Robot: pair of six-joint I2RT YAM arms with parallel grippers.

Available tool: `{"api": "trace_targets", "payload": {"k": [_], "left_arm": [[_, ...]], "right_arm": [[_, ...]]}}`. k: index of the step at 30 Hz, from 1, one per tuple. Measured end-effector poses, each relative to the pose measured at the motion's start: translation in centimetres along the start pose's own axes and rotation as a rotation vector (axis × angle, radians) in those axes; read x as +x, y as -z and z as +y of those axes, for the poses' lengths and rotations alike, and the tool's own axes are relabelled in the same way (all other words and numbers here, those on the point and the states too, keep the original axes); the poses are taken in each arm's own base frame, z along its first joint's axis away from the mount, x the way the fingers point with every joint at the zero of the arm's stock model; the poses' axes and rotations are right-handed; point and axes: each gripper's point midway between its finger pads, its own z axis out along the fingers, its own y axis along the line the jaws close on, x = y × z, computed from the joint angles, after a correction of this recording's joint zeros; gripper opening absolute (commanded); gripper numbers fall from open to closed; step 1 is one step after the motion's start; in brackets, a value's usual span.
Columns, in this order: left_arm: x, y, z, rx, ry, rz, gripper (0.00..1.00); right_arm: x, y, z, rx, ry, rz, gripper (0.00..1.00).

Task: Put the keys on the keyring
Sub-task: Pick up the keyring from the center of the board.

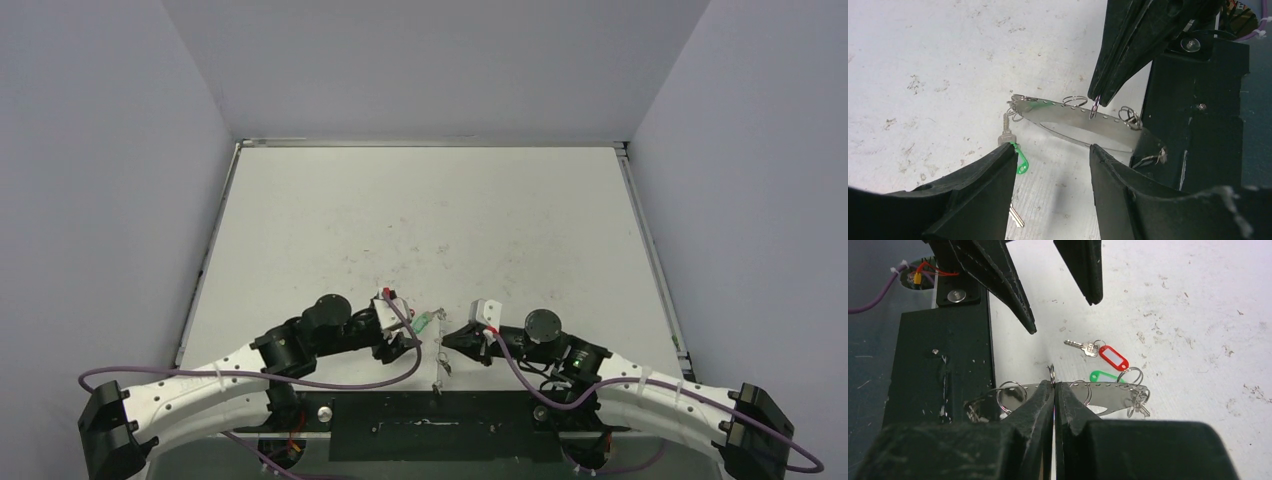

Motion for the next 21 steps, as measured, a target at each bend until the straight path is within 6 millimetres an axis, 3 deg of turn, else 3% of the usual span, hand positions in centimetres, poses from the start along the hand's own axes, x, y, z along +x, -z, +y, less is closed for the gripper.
{"api": "trace_targets", "payload": {"k": [10, 21], "left_arm": [[0.0, -0.6, -0.3, 0.011, 0.008, -0.104, 0.50], [-2.6, -1.0, -1.6, 0.091, -0.021, -0.226, 0.28]], "right_arm": [[-1.2, -0.3, 0.1, 0.015, -0.075, -0.110, 0.00], [-3.0, -0.6, -0.2, 0.026, -0.102, -0.191, 0.00]]}}
